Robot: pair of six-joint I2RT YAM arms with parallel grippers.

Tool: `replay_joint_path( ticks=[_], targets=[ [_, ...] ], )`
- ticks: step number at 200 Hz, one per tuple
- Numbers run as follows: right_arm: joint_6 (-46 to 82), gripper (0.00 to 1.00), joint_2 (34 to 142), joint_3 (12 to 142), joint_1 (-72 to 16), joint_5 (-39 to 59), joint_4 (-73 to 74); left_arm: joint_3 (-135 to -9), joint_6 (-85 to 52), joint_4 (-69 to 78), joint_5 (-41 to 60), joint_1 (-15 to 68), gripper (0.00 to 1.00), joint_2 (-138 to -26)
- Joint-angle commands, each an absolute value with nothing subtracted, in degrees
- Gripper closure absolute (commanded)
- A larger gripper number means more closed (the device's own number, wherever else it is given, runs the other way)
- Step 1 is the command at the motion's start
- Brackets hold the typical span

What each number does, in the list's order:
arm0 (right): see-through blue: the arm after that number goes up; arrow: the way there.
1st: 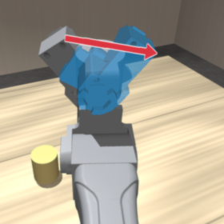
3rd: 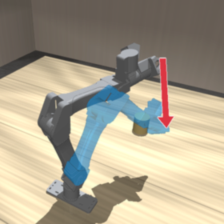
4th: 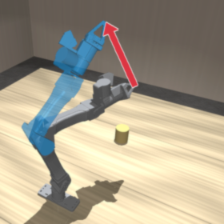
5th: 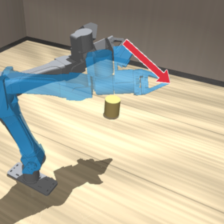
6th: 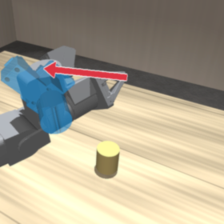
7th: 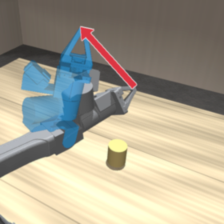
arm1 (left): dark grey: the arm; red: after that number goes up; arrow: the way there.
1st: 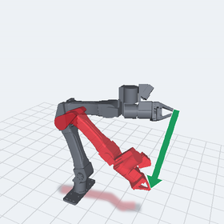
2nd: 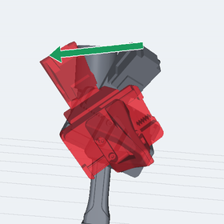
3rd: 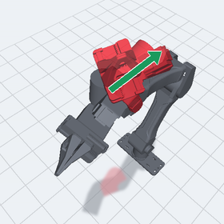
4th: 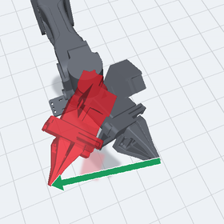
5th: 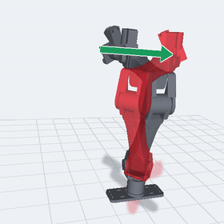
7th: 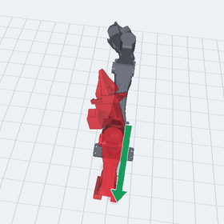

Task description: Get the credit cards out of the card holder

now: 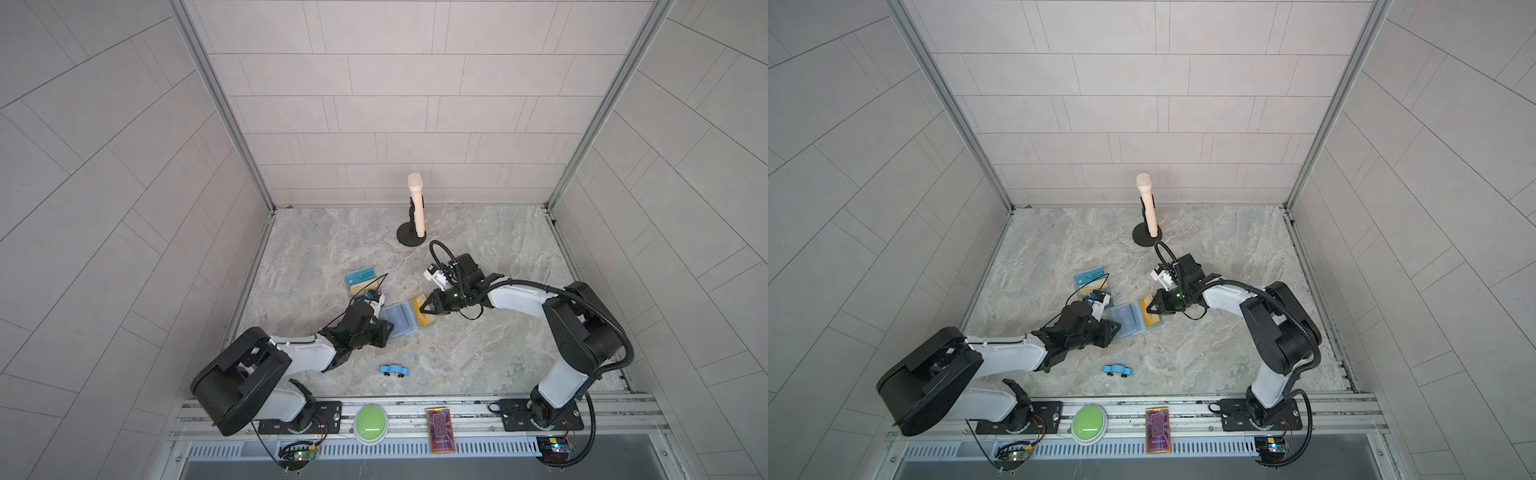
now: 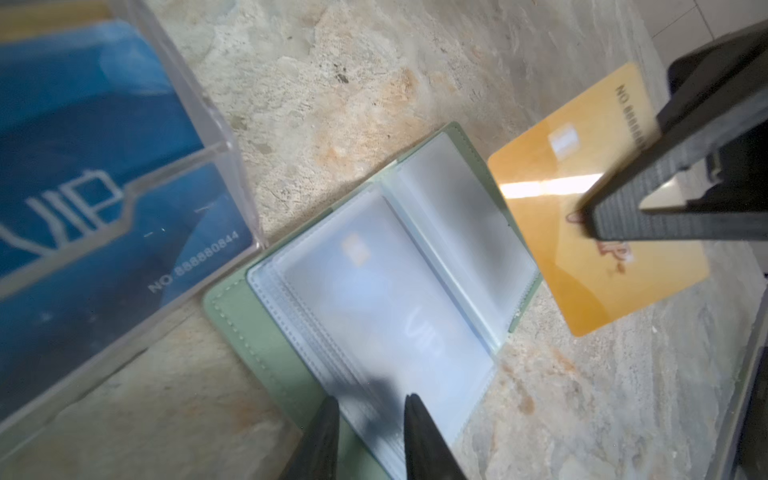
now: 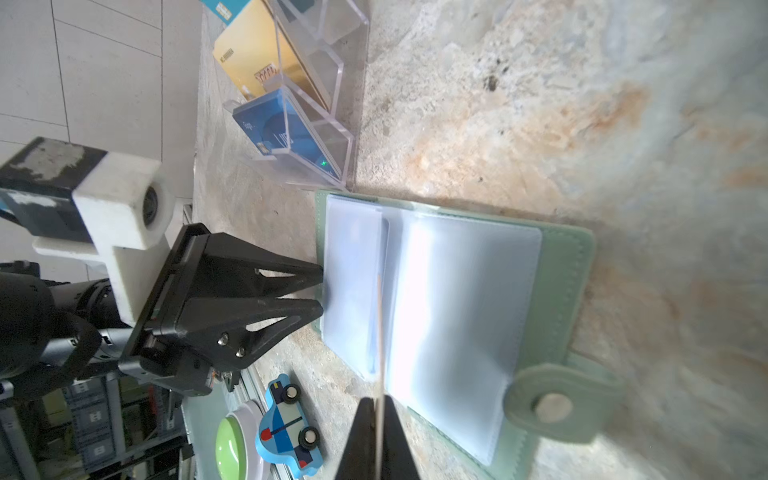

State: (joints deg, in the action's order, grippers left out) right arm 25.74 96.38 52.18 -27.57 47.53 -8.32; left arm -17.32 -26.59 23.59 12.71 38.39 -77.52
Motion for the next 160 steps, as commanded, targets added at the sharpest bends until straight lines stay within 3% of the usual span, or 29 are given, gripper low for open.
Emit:
replay_joint_path(
  ticks=[1,27,90,160],
  targets=[
    [20.01,0.96,93.49,53.71,-27.20,45.00,-14.54,-19.15,-24.52,16.94,12.73,38.51,0.63,-74.07],
    [17.16,0.97,91.66,54.39,-27.11,44.13,-17.31,-20.85,-23.25,12.24,12.94,38.58,0.54,-70.37],
    [8.78,0.97,87.74,56.45,-27.07,47.75,-23.90,-26.50,-19.69,1.51,16.30,38.43,0.45,-61.99],
    [5.94,1.00,84.68,57.41,-27.12,56.35,-23.32,-35.65,-15.13,-9.02,39.23,29.92,0.45,-57.60]
  ],
)
